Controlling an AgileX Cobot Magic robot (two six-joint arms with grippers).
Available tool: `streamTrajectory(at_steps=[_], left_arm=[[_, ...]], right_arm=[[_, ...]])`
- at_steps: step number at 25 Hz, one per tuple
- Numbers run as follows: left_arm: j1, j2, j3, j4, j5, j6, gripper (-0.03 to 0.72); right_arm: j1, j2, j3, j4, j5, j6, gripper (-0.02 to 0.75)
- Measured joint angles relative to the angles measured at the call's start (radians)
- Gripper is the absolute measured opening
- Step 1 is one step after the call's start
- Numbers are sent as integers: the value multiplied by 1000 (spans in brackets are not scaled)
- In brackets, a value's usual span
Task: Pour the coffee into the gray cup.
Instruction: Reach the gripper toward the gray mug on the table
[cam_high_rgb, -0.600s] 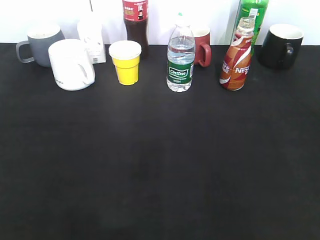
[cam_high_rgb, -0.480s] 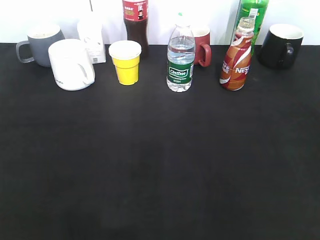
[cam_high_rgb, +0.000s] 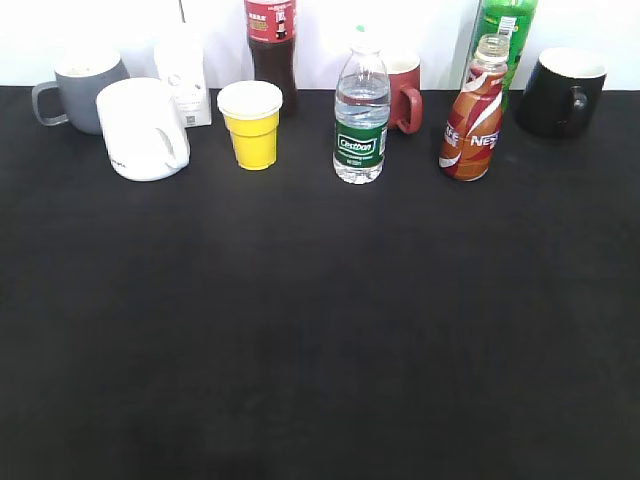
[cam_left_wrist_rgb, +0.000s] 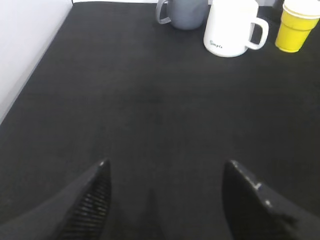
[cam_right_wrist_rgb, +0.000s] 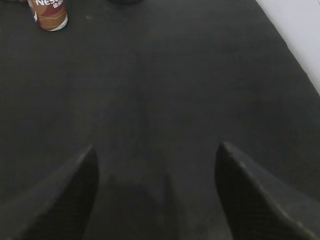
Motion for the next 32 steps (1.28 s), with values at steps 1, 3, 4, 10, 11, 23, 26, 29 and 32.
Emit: streamTrajectory(at_steps=[1,3,4,10,11,23,26,29,32], left_arm=[[0,0,-12,-5,-44,0,522],[0,0,-18,-16,-208,0,515],[0,9,-18,-18,-277,0,514],[0,288,-18,8,-791,1,489],[0,362,-18,15,-866,1,489],[0,1344,-18,28,-1685,1,473],[0,1501,-18,27,-1785,1,473],[0,1638,-20,27,-1872,1,473],[0,1769,-91,25,-1896,1,472]], right_arm=[[0,0,0,0,0,0,568],[0,0,0,0,0,0,568],[0,0,0,0,0,0,568],[0,0,0,0,0,0,568],[0,0,0,0,0,0,568],[0,0,0,0,0,0,568],[0,0,0,0,0,0,568],[0,0,0,0,0,0,568],[0,0,0,0,0,0,568]])
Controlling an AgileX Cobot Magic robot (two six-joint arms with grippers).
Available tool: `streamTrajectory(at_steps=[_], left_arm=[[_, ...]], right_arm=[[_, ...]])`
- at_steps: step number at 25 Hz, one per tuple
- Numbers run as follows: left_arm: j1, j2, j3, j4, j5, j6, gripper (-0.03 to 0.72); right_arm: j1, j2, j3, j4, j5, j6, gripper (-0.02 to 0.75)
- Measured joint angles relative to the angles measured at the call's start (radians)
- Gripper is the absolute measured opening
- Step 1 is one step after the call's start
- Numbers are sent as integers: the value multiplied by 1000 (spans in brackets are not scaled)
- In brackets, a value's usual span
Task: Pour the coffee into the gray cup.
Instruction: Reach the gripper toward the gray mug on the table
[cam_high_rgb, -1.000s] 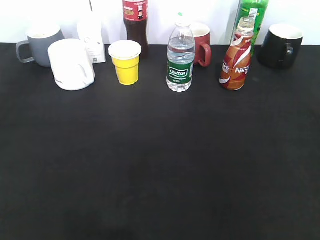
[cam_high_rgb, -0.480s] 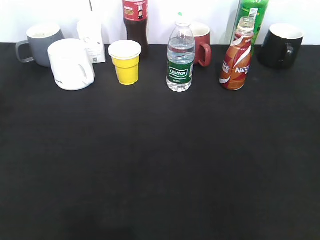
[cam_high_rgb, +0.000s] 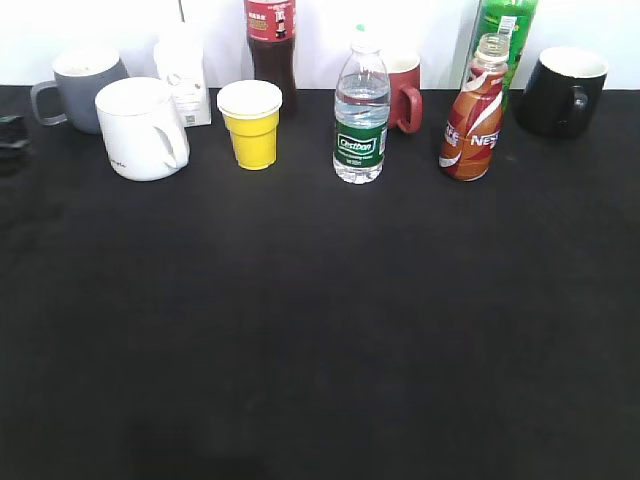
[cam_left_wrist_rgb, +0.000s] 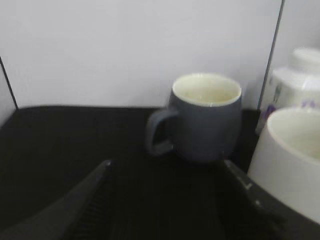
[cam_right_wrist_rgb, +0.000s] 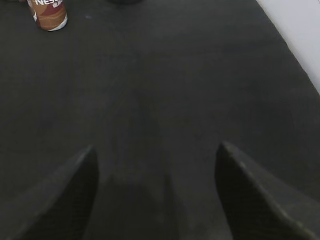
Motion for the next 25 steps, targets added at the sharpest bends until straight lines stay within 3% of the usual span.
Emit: streamTrajectory(at_steps=[6,9,12,25], left_arm=[[1,230,-259,-1,-3,0,470],[22,320,-355,-2,17,0,435],[49,361,-415,-2,31,0,412],[50,522,-637,3,42,-1,365]], right_arm=[[0,0,0,0,0,0,568],[0,0,0,0,0,0,568],[0,0,0,0,0,0,568],[0,0,0,7,0,0,568]])
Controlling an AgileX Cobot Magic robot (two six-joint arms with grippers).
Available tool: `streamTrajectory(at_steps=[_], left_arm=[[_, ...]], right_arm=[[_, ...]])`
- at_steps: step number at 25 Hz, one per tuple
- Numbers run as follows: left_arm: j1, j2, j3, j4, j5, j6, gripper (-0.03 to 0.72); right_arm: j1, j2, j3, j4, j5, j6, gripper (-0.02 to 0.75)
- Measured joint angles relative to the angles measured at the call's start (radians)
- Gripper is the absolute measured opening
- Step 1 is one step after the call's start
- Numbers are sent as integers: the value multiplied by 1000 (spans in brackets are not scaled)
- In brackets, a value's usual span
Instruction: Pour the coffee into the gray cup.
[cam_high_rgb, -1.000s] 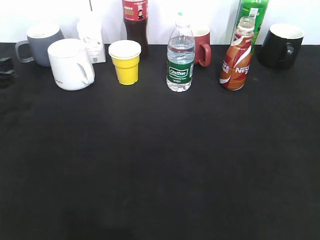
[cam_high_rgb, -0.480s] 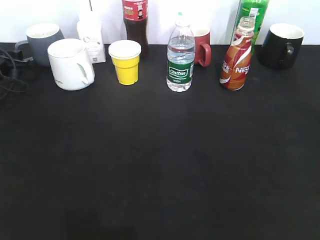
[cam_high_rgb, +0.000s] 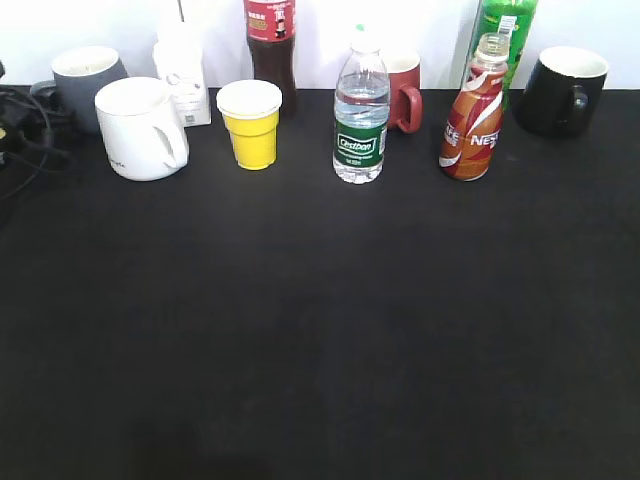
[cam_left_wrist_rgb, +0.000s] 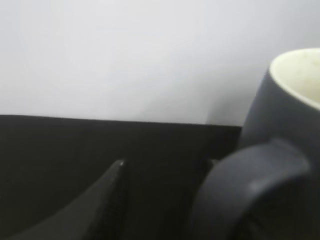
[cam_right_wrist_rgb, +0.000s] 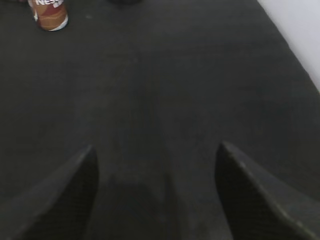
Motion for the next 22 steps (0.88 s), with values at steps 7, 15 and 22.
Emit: streamTrajectory(at_steps=[7,15,22], left_arm=[[0,22,-27,28,-5,2,75],[7,-13,-27,32,19,8,71],[8,-256,-12,33,138,10,71]], right_arm=[[0,0,0,5,0,0,568],[0,0,0,6,0,0,568],[0,0,0,7,0,0,568]])
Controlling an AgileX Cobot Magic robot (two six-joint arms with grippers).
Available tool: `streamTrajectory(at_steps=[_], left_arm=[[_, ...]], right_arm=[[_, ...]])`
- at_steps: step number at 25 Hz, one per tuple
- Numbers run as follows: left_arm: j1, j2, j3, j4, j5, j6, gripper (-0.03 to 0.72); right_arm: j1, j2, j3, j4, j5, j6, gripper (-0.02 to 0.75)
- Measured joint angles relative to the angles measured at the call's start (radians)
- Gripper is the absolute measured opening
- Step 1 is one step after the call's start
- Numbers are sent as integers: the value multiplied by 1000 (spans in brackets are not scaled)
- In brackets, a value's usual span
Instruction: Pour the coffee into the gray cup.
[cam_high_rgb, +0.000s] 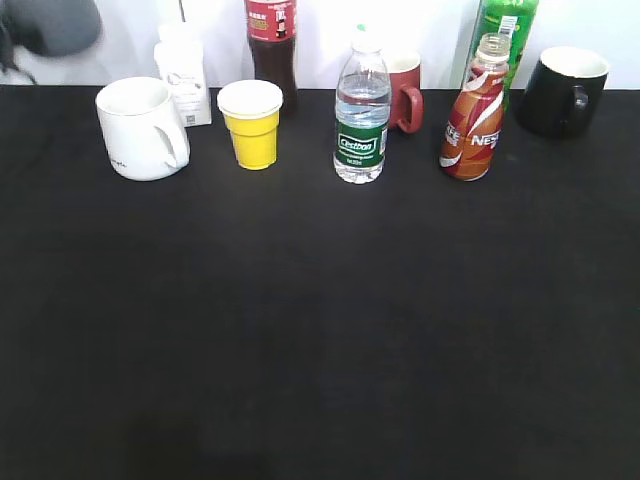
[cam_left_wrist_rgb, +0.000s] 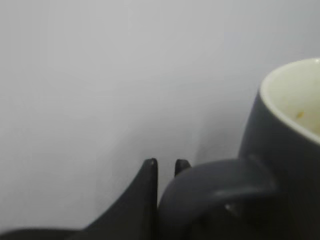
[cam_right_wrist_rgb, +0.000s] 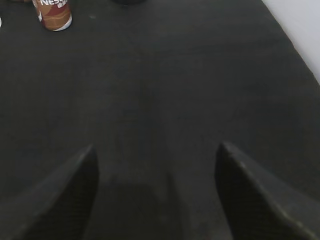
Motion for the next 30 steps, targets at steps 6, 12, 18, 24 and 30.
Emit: streamTrajectory(at_steps=[6,12,18,24,30], left_arm=[[-80,-349,357,0,18,0,71],[-177,-726,711,29,78,1,71],[-177,-850,719,66,185,0,71],[-320,-840,724,67,234,0,71],[-482,-683,724,67,114,0,71]], right_arm=[[0,0,0,0,0,0,568],[0,61,-21,0,-269,-1,568],[0,526,82,-1,-995,-1,568],[0,1092,120,-2,-1621,89,568],[40,1493,115,-81,-1944,59,568]])
